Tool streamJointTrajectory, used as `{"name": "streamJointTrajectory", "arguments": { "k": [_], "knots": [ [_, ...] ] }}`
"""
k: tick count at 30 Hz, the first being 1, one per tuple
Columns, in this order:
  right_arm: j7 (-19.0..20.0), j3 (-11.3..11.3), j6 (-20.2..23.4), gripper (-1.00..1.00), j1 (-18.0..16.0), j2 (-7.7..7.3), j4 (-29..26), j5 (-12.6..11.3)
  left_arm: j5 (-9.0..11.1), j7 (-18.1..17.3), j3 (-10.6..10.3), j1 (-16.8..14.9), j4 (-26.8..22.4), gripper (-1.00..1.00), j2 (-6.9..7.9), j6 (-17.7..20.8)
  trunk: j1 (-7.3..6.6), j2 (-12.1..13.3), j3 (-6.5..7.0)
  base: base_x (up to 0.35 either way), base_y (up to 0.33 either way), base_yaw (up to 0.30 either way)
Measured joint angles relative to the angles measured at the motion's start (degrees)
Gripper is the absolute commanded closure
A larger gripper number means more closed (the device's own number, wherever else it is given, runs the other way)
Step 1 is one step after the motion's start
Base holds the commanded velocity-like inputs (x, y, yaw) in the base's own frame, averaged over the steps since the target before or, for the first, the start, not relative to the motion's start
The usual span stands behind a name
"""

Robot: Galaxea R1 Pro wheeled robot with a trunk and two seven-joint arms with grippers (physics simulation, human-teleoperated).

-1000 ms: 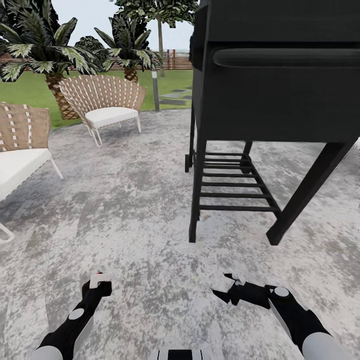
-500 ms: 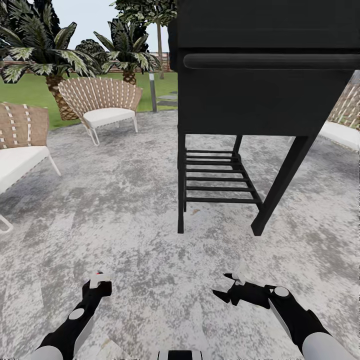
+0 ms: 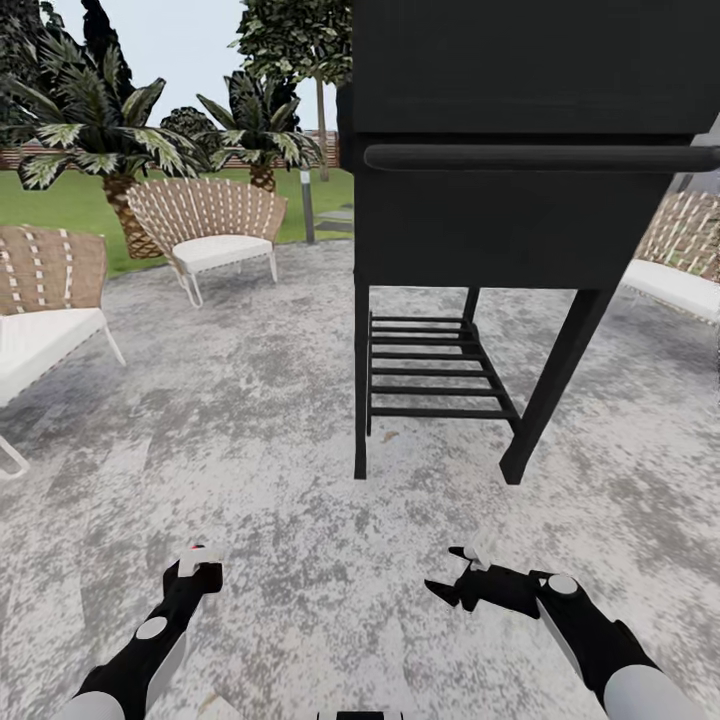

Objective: In the garden, pick up the pesticide atomizer on the floor and spray pesticide onto both trees until each tree trunk is fully covered.

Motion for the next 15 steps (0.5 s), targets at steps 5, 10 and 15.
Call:
{"name": "streamJointTrajectory", "arguments": {
  "k": [5, 10, 15],
  "knots": [
    [-19.22, 0.03, -4.85, -1.0, 0.09, 0.11, 2.82, 0.18, -0.17, -0.07, -0.22, 0.12, 0.59, 1.0, 0.2, 0.28, -0.12, 0.07, 1.27, 0.0, 0.0, 0.0],
    [-37.58, -0.25, -28.79, -1.0, 0.75, 1.75, 25.09, 0.06, -0.24, 0.18, -0.33, 3.33, 1.07, 1.0, 0.06, 0.32, -0.26, 0.13, 2.38, 0.0, 0.0, 0.0],
    [-45.99, -0.21, -34.71, -1.0, 4.79, 2.29, 32.86, 0.26, -0.18, 0.27, -0.18, 7.22, 1.02, 1.0, 0.14, 0.26, -0.38, 0.2, 3.49, 0.0, 0.0, 0.0]
  ]
}}
